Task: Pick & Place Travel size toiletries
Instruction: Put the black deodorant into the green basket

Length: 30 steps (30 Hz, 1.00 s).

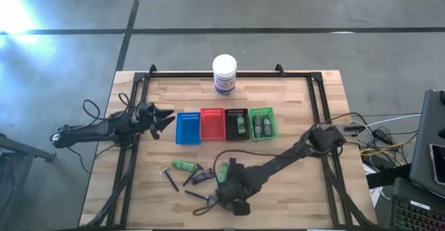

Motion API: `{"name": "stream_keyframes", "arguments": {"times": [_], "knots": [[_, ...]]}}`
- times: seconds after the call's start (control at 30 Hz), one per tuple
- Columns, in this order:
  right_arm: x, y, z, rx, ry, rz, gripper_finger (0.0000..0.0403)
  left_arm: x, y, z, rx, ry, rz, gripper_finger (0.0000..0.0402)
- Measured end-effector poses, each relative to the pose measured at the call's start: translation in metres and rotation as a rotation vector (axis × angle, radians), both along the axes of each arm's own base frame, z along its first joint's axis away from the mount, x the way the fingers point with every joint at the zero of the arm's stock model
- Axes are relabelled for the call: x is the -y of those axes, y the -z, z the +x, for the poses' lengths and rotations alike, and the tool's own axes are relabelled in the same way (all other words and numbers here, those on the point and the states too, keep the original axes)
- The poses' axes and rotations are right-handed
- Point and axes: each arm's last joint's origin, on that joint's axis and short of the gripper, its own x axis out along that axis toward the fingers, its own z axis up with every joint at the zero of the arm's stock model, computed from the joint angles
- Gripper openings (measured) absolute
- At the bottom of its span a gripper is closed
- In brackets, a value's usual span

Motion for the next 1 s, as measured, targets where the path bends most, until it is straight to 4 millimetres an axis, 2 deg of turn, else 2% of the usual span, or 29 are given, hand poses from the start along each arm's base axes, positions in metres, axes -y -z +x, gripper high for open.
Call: {"name": "stream_keyframes", "arguments": {"times": [0.2,0.4,0.53,0.83,1.0], "knots": [[-0.003,0.016,0.009,-0.060,-0.030,-0.015,0.0363,0.000,0.000,0.000,0.000,0.000,0.000,0.0207],[-0.003,0.026,0.005,-0.116,-0.033,-0.005,0.0355,0.000,0.000,0.000,0.001,0.000,0.000,0.0207],[-0.002,0.031,0.003,-0.149,-0.011,0.022,0.0321,0.000,0.000,0.000,0.001,0.000,0.000,0.0207],[0.002,0.031,0.004,-0.151,0.028,0.019,0.0217,0.000,0.000,0.000,0.001,0.000,0.000,0.0207],[0.003,0.029,0.003,-0.180,0.111,0.033,0.0203,0.000,0.000,0.000,0.000,0.000,0.000,0.0207]]}}
